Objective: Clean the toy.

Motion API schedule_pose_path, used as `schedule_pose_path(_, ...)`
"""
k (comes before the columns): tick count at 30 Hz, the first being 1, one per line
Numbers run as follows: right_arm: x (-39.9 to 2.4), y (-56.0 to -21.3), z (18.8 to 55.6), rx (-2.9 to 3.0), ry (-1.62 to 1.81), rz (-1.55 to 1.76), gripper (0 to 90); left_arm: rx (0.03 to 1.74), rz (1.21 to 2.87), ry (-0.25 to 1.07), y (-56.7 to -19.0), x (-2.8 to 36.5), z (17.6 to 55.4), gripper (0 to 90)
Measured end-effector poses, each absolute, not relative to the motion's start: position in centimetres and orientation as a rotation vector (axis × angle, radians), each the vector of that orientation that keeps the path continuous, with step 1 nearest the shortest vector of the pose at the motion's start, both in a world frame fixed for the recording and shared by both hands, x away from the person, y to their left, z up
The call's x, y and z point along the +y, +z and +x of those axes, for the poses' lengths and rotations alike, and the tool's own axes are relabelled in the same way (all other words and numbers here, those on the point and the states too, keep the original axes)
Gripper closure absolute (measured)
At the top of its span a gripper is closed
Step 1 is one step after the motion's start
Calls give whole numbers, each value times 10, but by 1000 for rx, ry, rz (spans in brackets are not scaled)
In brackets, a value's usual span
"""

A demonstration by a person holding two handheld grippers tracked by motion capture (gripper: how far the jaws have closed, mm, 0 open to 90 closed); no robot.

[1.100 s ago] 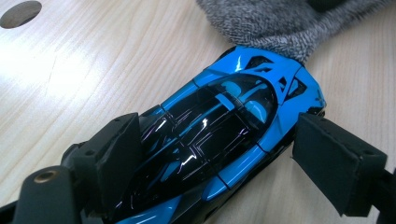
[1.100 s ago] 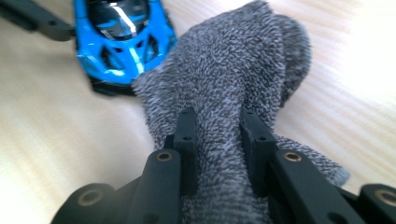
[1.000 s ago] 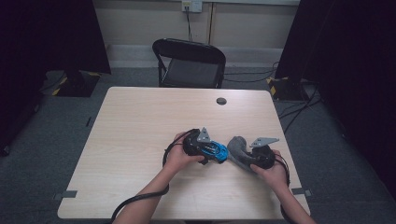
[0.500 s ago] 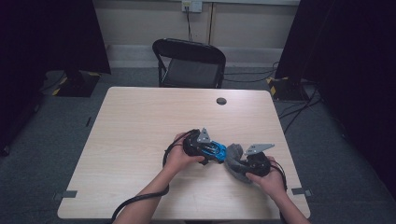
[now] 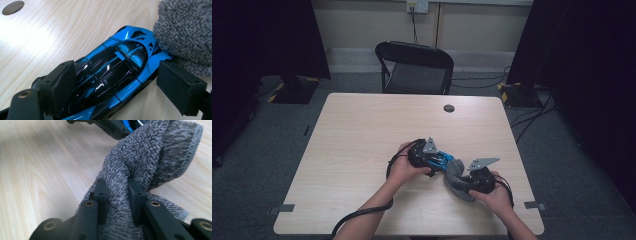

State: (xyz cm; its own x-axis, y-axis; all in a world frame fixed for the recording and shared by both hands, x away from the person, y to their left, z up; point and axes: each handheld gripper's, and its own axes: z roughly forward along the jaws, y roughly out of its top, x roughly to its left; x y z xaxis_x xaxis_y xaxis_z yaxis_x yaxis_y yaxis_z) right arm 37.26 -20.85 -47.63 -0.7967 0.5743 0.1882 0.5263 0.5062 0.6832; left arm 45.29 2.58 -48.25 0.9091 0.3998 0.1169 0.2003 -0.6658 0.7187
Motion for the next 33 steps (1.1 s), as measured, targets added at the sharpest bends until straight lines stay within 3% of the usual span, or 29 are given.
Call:
schedule_pose_path(18, -231, -460, 373, 2612, 1280, 1042, 734, 440, 2281, 326, -484, 28, 453, 154)
schedule_pose_path(33, -271, -449, 401, 2370, 1246, 1198, 734, 424, 2290, 343, -484, 27, 452, 154)
